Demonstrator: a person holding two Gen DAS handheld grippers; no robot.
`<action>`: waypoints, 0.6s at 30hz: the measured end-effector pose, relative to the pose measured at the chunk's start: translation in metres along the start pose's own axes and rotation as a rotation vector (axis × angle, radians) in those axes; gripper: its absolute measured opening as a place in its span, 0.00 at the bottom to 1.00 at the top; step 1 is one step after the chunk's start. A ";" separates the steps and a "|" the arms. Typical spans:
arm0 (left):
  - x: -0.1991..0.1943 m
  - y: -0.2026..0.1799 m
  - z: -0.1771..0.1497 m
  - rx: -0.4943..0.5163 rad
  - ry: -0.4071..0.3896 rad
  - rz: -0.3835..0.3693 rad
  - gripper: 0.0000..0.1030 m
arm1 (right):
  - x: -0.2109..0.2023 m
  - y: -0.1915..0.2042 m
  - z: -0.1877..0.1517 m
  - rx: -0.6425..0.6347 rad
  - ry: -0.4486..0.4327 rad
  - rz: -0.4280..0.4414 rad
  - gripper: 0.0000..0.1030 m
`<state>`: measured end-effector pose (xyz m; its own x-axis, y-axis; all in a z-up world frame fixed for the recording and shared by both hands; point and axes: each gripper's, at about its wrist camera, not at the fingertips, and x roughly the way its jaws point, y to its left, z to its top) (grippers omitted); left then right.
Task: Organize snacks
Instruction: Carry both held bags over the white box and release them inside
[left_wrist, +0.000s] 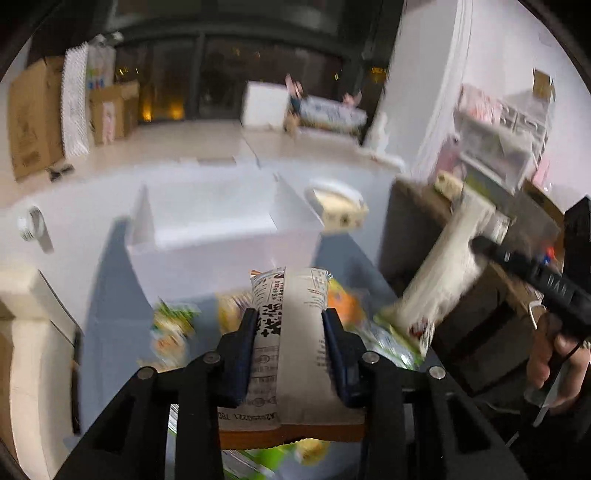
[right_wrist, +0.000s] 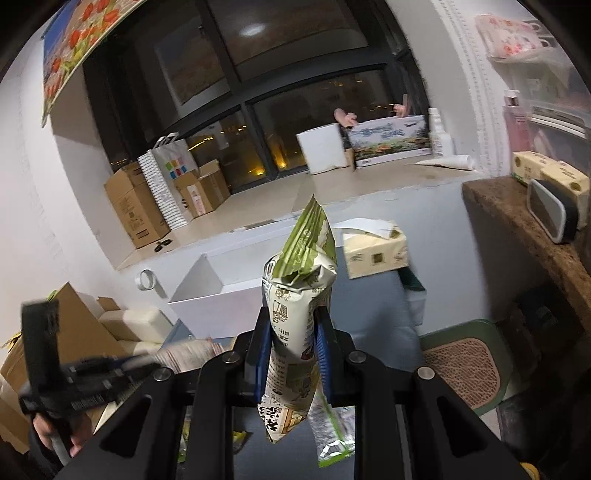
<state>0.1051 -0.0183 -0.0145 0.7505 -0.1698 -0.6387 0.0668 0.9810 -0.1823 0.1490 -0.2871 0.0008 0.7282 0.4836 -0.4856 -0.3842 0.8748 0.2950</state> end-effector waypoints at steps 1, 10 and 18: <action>-0.003 0.007 0.008 -0.008 -0.025 0.011 0.38 | 0.005 0.005 0.003 -0.011 0.000 0.014 0.23; 0.033 0.077 0.098 -0.063 -0.128 0.136 0.38 | 0.079 0.039 0.066 -0.029 0.019 0.082 0.23; 0.105 0.127 0.144 -0.105 -0.106 0.227 0.19 | 0.200 0.070 0.126 -0.079 0.151 0.016 0.23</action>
<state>0.2873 0.1023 0.0030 0.8033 0.0700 -0.5915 -0.1757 0.9767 -0.1230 0.3393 -0.1333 0.0284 0.6300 0.4914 -0.6013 -0.4433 0.8634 0.2410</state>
